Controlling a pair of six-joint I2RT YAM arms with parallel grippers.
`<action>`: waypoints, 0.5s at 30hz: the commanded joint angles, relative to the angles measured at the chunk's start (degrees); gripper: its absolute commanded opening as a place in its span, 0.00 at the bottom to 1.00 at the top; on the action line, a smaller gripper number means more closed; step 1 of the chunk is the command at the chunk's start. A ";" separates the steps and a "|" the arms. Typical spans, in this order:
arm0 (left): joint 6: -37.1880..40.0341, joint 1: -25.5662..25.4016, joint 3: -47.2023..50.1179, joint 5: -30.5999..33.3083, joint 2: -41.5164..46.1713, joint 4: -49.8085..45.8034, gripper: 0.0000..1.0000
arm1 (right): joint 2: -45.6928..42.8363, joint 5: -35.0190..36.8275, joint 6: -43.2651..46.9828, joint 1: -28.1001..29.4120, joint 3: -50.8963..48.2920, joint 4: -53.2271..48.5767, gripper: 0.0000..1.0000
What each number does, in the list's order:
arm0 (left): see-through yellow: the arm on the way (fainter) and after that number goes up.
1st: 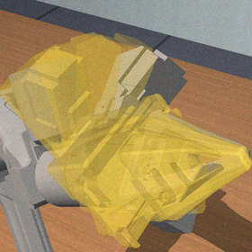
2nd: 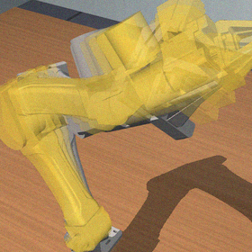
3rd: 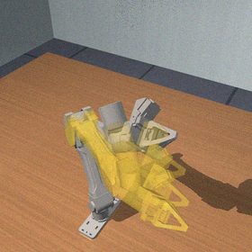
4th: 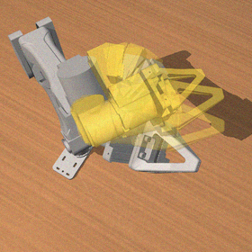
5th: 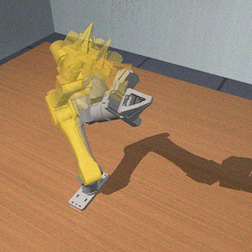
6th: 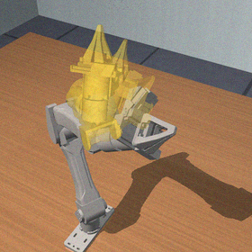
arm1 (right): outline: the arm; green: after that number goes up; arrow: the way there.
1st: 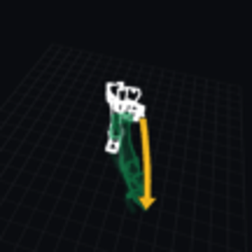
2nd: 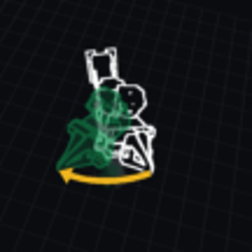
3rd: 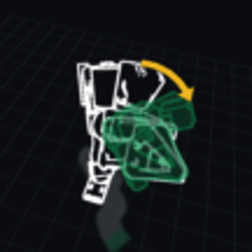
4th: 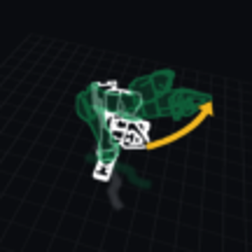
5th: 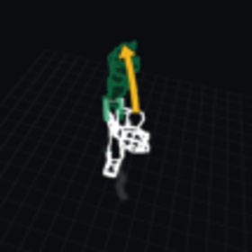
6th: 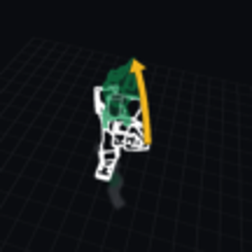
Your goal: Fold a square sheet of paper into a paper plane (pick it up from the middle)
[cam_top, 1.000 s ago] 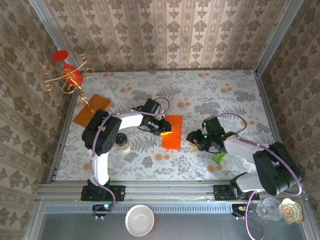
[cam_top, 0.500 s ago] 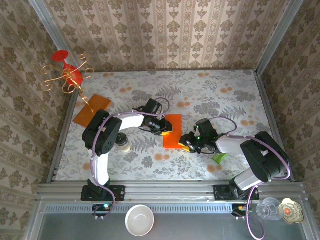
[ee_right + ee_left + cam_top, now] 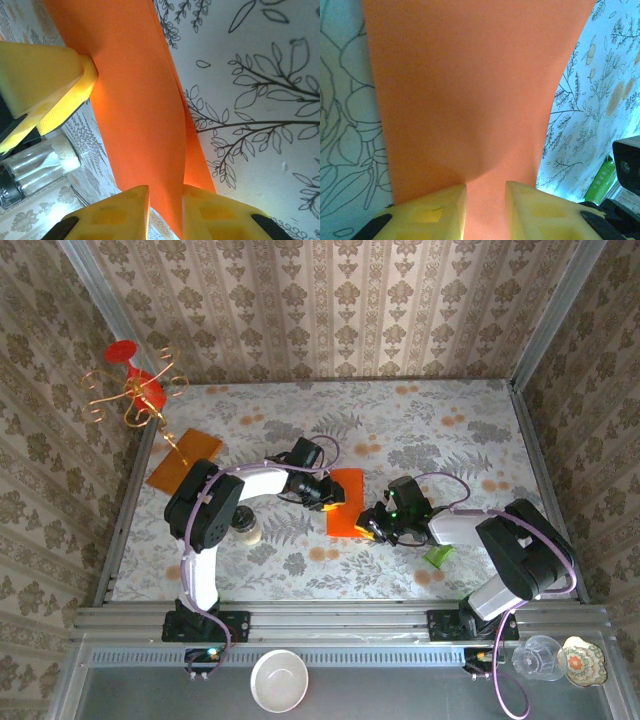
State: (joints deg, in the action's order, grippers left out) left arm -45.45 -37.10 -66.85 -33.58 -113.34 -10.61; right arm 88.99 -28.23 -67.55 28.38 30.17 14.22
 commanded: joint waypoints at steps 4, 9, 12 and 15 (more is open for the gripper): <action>-0.65 -0.30 1.37 1.64 1.61 -2.05 0.29 | -1.24 3.63 -0.38 0.18 0.42 -0.73 0.19; -1.11 -0.51 0.79 0.37 2.96 -1.15 0.29 | -2.18 5.09 -0.15 0.24 0.24 -1.96 0.10; -1.26 -0.17 0.36 0.05 4.96 0.26 0.29 | -3.55 5.62 0.84 0.21 0.33 -4.25 0.04; -0.64 0.75 -0.99 -0.18 5.33 -0.01 0.28 | -5.71 5.98 2.11 0.19 0.11 -7.16 0.01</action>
State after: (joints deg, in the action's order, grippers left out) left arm -45.50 -36.97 -66.72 -33.39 -110.67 -10.63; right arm 85.80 -24.10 -67.24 28.38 30.17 11.25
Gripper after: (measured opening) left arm 0.287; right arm 0.066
